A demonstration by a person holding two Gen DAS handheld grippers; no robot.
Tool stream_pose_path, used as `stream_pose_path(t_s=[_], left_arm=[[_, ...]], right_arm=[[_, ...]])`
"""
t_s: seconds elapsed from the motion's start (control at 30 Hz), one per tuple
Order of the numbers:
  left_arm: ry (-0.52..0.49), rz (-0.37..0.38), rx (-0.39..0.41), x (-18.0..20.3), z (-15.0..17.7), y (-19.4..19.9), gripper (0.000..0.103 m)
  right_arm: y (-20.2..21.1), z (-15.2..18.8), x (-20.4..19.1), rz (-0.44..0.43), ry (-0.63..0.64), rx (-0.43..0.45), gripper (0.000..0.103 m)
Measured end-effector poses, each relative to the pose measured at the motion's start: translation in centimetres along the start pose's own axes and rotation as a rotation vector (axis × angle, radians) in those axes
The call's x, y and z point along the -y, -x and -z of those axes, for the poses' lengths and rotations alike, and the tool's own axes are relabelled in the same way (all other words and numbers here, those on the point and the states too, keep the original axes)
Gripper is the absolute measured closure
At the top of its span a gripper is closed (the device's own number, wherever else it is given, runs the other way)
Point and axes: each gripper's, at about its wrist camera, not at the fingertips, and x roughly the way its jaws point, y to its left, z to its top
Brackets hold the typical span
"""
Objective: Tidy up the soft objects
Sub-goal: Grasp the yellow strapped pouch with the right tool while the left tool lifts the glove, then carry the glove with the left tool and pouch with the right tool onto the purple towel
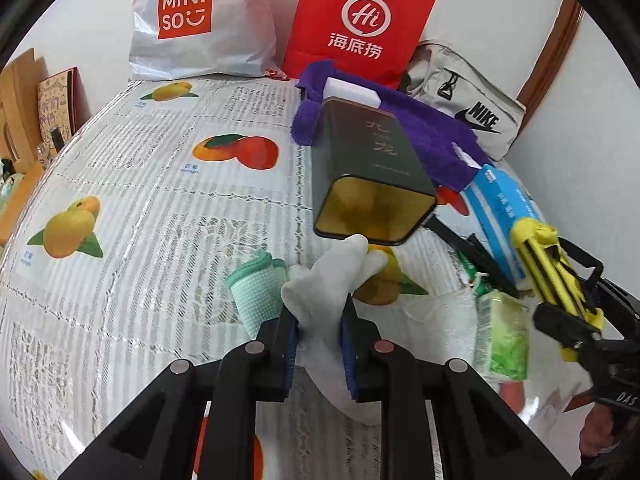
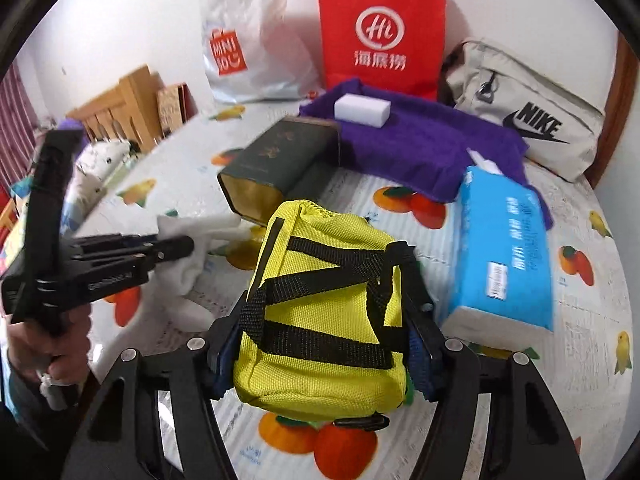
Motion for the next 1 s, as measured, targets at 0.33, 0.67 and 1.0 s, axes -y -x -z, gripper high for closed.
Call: stream_pose_path(t_s=[0.33,0.67,1.0], left_arm=[[0.002,0.015,0.028,1.7,0.8,2.1,0.087],[0.019,0.061,0.053,2.9,0.8,4.4,0.089],[0.015,0.018,0.072,4.2,-1.4,5.6,0.089]], right_arm=[[4.2,4.0,4.5,0.04,-0.047,0.036,0.036],[4.4,8.1,9.1,0.078,-0.138,0.003,0.036],[3.4,7.3,10.3,0.029,-0.161,-0.014,0.036]])
